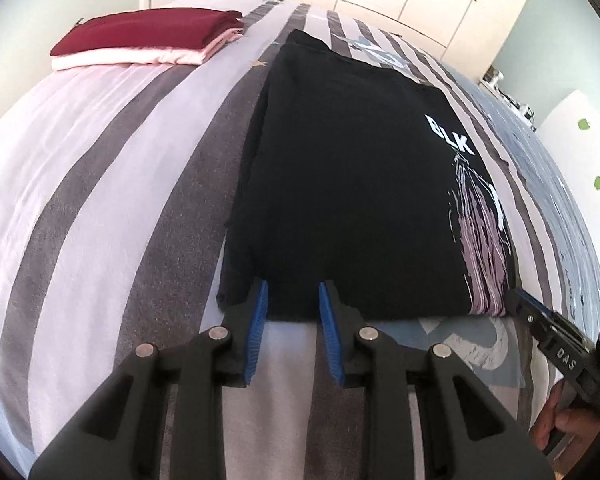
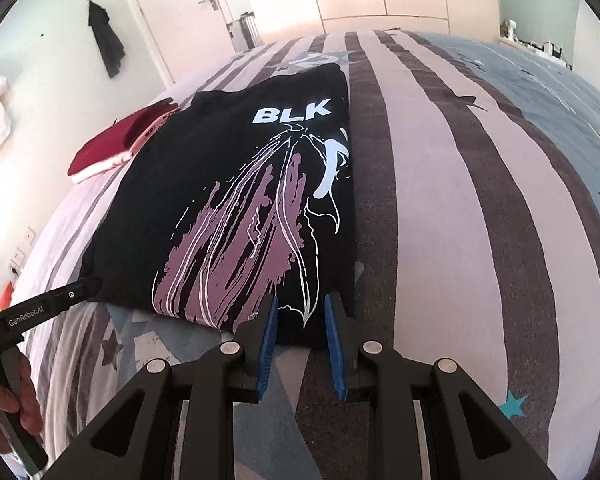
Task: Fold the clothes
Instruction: 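Withdraw both tools from the folded black shirt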
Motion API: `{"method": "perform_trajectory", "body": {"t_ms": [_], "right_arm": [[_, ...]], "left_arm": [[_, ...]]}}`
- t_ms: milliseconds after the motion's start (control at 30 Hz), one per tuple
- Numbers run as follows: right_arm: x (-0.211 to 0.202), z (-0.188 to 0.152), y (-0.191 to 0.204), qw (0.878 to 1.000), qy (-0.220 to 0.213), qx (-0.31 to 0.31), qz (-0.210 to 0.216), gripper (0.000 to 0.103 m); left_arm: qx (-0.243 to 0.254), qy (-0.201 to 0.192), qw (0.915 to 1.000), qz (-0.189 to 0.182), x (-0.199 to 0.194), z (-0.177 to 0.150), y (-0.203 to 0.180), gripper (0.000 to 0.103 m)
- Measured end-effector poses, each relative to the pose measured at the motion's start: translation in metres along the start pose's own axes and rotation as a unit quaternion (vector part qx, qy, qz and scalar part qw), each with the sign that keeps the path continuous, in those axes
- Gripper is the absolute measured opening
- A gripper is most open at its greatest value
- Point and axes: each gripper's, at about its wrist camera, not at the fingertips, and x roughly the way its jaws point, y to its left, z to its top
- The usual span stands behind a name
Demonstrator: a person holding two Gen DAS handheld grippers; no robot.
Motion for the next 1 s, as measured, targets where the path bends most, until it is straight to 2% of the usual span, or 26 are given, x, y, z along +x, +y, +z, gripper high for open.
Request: {"method": "perform_trajectory", "body": {"t_ms": [167, 267, 333, 433, 667, 900, 1000], "right_arm": [[-0.01, 0.008, 0.0, 1.0, 0.019, -0.003, -0.003, 0.022], [-0.02, 0.017, -0.001, 1.0, 0.023, 0.0, -0.012, 0.022], [-0.022, 0.026, -0.005, 1.0, 0.02, 0.004, -0.018, 0.022], [-0.016, 0.039, -0.013, 1.0, 0.015, 0.01, -0.025, 0.028], [0.008, 0.069, -0.025, 1.0, -0.004, 0.012, -0.022, 0.031], [0.024, 0.089, -0.023, 1.0, -0.011, 0.007, -0.027, 0.031], [0.029, 0.097, -0.02, 0.999, -0.012, 0.008, -0.029, 0.031]], "left_arm": [[0.019, 0.019, 0.9996, 0.01, -0.02, 0.006, 0.002, 0.024], [0.024, 0.009, 0.9993, 0.025, -0.027, 0.024, 0.008, 0.026], [0.023, 0.0, 0.9993, 0.031, -0.029, 0.036, 0.012, 0.032], [0.011, -0.016, 0.9992, 0.036, -0.023, 0.055, 0.022, 0.042], [0.009, -0.033, 0.998, 0.053, -0.001, 0.085, 0.037, 0.045], [0.03, -0.026, 0.996, 0.08, 0.008, 0.099, 0.023, 0.047], [0.029, -0.027, 0.9962, 0.077, 0.006, 0.108, 0.016, 0.049]]}}
